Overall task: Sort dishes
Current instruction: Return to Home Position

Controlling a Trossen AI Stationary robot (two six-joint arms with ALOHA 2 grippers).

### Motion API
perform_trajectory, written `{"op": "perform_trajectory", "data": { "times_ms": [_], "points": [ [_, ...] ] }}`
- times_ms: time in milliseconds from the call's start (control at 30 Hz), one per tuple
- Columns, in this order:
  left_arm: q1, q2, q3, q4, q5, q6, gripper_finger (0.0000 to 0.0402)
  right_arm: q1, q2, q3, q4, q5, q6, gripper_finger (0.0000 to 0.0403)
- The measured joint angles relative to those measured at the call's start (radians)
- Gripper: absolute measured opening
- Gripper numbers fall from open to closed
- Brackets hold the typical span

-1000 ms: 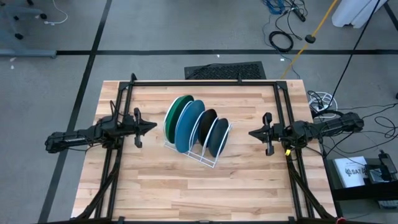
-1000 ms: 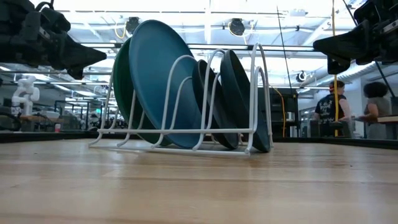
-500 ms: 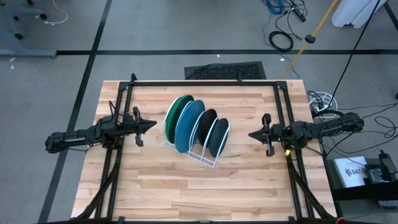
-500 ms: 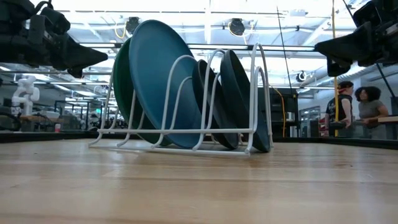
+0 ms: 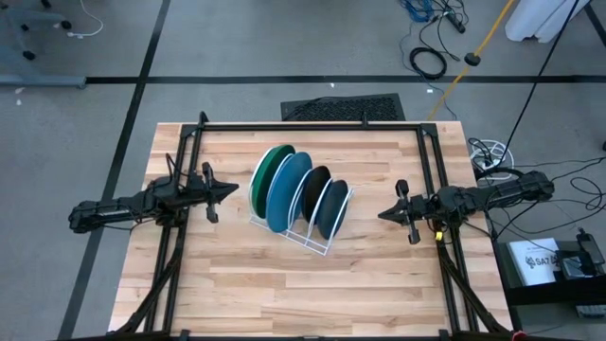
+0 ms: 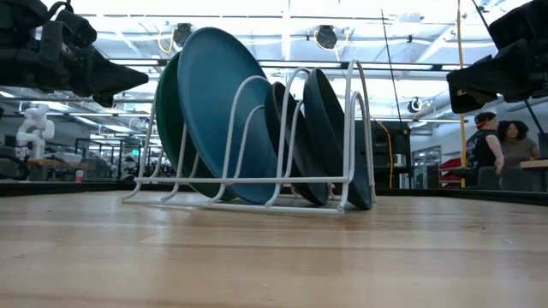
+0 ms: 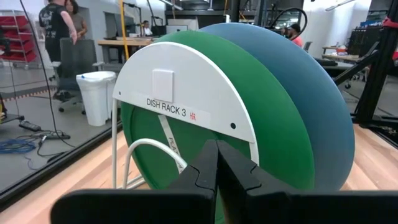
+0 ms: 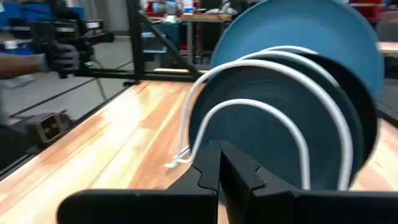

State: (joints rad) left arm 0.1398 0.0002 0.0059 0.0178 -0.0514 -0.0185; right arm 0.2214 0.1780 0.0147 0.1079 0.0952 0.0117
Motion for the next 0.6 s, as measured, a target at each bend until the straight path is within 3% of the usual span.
{"op": "perform_trajectory", "data": {
  "times_ms": [600],
  "points": [
    [0.0, 0.0, -0.001, 0.002, 0.0, -0.002, 0.0009, -0.065, 0.0, 0.0, -0.054, -0.21, 0.0, 0.0]
  ]
}}
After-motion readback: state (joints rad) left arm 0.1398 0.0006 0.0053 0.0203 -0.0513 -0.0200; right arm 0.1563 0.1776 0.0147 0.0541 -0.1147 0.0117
